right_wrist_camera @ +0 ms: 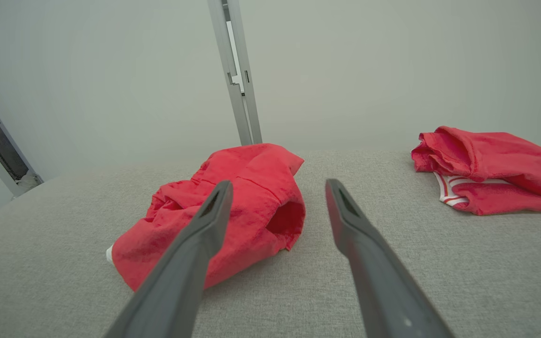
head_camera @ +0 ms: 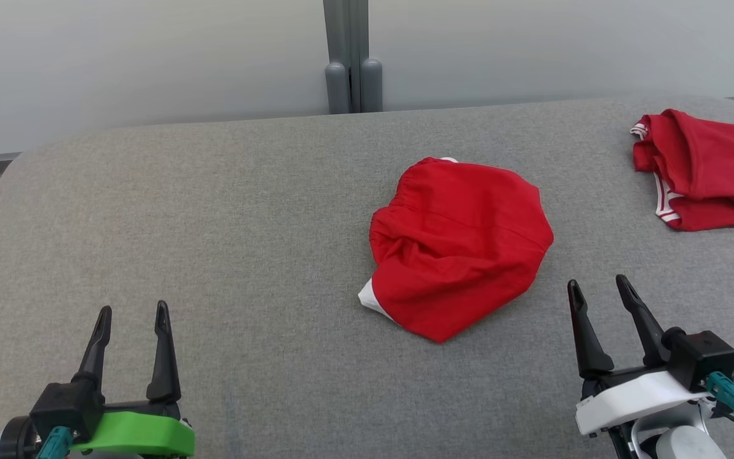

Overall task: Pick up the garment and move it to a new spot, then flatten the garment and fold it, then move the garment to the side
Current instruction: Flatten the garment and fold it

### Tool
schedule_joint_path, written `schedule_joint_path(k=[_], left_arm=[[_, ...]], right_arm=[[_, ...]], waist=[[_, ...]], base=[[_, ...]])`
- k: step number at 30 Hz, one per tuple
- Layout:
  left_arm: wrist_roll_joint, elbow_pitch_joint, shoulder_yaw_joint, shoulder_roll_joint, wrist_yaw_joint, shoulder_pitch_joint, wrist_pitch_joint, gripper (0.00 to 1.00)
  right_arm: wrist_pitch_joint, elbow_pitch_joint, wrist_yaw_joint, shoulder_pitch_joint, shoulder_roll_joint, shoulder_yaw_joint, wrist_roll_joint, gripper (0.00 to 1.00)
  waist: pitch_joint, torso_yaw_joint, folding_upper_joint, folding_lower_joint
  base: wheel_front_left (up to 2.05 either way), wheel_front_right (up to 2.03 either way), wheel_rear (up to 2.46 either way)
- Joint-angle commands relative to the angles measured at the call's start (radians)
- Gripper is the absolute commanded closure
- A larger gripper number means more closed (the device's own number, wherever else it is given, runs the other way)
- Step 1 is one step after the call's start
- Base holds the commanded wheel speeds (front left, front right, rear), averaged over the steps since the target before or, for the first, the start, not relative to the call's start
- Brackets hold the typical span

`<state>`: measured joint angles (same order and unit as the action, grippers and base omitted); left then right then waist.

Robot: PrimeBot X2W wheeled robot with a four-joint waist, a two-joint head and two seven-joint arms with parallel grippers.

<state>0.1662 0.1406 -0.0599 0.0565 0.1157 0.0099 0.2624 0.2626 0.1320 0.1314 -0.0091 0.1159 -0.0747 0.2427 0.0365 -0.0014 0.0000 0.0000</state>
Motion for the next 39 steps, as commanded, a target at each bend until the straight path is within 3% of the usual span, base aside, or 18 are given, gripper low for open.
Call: schedule_joint_path(k=[1,39], left_arm=[[-0.010,0.004,-0.003,0.000,0.004,-0.013,0.003,0.00],[-0.022,0.006,-0.015,-0.006,0.012,-0.004,0.002,0.00]], right_arm=[[0.003,0.003,-0.002,-0.007,0.003,0.000,0.001,0.00],[0.003,0.003,-0.002,0.001,0.008,-0.002,0.001,0.00]], waist=[[-0.001,-0.001,0.0000,0.0000],[-0.001,-0.010,0.0000,0.0000]], base=[[0.00,0.00,0.00],[0.00,0.00,0.00]])
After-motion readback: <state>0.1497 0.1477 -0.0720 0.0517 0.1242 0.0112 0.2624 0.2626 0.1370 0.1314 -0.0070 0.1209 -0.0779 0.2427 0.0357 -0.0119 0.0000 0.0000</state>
